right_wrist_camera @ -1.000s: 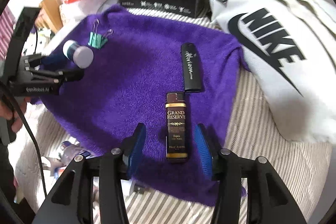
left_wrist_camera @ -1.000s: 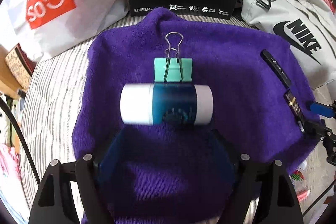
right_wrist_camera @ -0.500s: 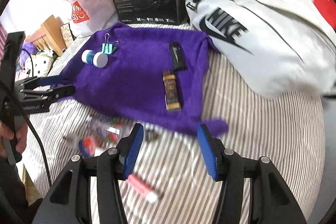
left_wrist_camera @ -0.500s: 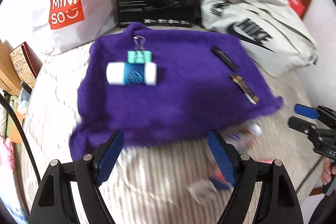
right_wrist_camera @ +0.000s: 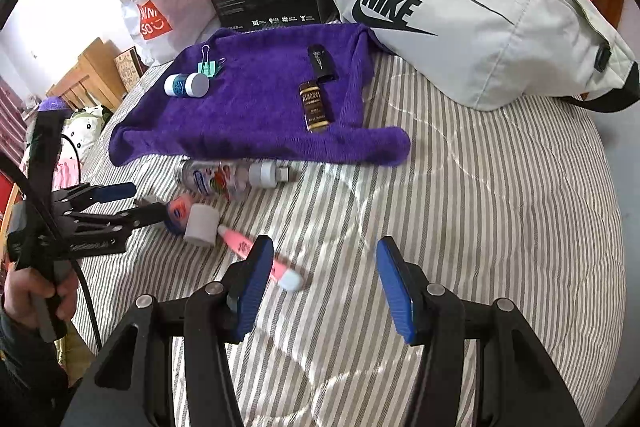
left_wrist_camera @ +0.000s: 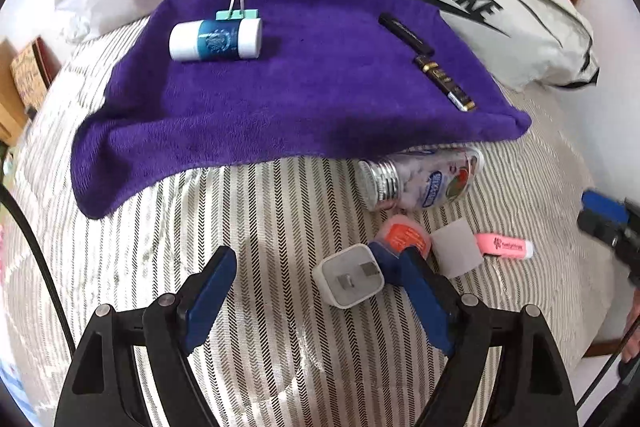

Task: Organize rigid objects
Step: 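Grasp the pink highlighter with the right tool while the left tool approaches the white charger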

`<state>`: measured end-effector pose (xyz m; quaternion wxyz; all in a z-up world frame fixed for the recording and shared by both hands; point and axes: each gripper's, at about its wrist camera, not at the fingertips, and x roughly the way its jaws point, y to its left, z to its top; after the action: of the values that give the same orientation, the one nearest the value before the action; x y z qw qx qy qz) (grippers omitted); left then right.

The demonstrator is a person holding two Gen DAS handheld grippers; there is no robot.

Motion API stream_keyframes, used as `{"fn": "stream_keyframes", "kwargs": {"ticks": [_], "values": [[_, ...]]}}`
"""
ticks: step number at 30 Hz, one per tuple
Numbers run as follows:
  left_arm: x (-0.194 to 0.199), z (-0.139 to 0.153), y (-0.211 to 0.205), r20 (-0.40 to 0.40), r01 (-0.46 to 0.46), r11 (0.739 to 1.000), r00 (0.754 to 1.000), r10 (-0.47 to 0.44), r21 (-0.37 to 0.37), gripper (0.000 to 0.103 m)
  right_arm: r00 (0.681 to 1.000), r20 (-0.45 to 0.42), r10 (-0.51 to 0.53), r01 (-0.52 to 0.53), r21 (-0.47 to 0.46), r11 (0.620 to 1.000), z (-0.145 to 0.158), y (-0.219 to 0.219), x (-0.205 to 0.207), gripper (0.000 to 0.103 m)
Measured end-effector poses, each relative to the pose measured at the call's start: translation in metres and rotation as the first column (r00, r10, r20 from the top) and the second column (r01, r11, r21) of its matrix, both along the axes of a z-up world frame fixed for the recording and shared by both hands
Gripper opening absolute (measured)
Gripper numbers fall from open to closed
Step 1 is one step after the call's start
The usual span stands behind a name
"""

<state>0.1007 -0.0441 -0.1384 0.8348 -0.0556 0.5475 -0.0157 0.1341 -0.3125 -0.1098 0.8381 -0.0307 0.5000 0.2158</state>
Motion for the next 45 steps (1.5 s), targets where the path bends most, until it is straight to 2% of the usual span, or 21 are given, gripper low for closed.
{"fn": "stream_keyframes", "kwargs": {"ticks": [7,12,15,18,21,23,28,30,32,33,34,35,37,38,41,43,45], "values": [[-0.010,0.001,0.010,-0.010,-0.002,0.999,1.000,0.003,0.037,0.084,1.000,-0.017,-0.007,0.007,0.003,1.000,-0.006,-0.004,-0.006,0.053],[-0.014,-0.003,-0.001,-0.015,0.025,0.994,1.000,-0.024,0.103,0.081,1.000,-0.023,0.006,-0.006,-0.011,1.000,-0.013,0.000,-0.008,0.053],[-0.014,-0.006,-0.008,-0.011,0.039,0.993,0.999,-0.038,0.107,0.080,0.999,-0.026,0.038,-0.039,-0.014,0.999,-0.017,0.006,-0.010,0.053],[-0.012,-0.007,-0.009,-0.003,0.034,0.994,0.999,-0.034,0.104,0.058,0.996,-0.024,0.086,-0.086,-0.025,0.996,-0.023,0.015,-0.013,0.053],[-0.010,-0.006,-0.009,0.003,0.046,0.995,0.999,-0.047,0.090,0.048,0.990,-0.024,0.141,-0.142,-0.043,0.989,-0.031,0.027,-0.015,0.053],[-0.010,-0.004,-0.010,0.006,0.059,0.995,0.998,-0.060,0.082,0.029,0.983,-0.023,0.181,-0.182,-0.058,0.982,-0.035,0.036,-0.016,0.053],[-0.010,-0.003,-0.003,-0.005,0.063,0.994,0.998,-0.063,0.088,0.029,0.956,0.007,0.292,-0.289,-0.118,0.950,-0.044,0.063,-0.015,0.048],[-0.009,-0.003,0.001,-0.010,0.061,0.996,0.998,-0.061,0.071,0.029,0.941,0.003,0.338,-0.334,-0.157,0.930,-0.051,0.075,-0.012,0.038],[-0.007,-0.003,0.003,-0.015,0.064,0.996,0.998,-0.064,0.069,0.029,0.928,0.006,0.373,-0.364,-0.194,0.911,-0.057,0.083,-0.012,0.034],[-0.007,-0.004,0.002,-0.017,0.067,0.995,0.998,-0.066,0.071,0.029,0.919,0.019,0.393,-0.382,-0.200,0.902,-0.057,0.084,-0.012,0.029],[-0.006,-0.003,0.002,-0.017,0.069,0.995,0.998,-0.068,0.074,0.029,0.917,0.014,0.400,-0.390,-0.195,0.900,-0.057,0.083,-0.011,0.028],[-0.007,-0.004,0.002,-0.016,0.067,0.995,0.998,-0.066,0.073,0.029,0.921,0.008,0.389,-0.380,-0.189,0.905,-0.057,0.081,-0.009,0.025],[-0.007,-0.003,0.005,-0.009,0.052,0.996,0.999,-0.052,0.066,0.029,0.950,-0.012,0.312,-0.310,-0.164,0.936,-0.056,0.068,-0.002,0.018],[-0.005,-0.004,0.007,-0.005,0.045,0.997,0.999,-0.045,0.060,0.029,0.971,-0.025,0.238,-0.239,-0.146,0.960,-0.056,0.055,0.002,0.018],[-0.006,-0.003,0.006,-0.006,0.047,0.996,0.999,-0.047,0.070,0.029,0.992,-0.066,0.111,-0.114,-0.047,0.992,-0.058,0.033,0.005,0.018],[-0.006,-0.003,0.004,-0.008,0.049,0.995,0.999,-0.049,0.084,0.029,0.992,-0.062,0.105,-0.109,-0.051,0.993,-0.058,0.033,-0.001,0.020],[-0.004,-0.004,0.001,-0.003,0.047,0.995,0.999,-0.047,0.086,0.029,0.987,-0.024,0.158,-0.159,-0.120,0.980,-0.058,0.045,-0.008,0.021]]}}
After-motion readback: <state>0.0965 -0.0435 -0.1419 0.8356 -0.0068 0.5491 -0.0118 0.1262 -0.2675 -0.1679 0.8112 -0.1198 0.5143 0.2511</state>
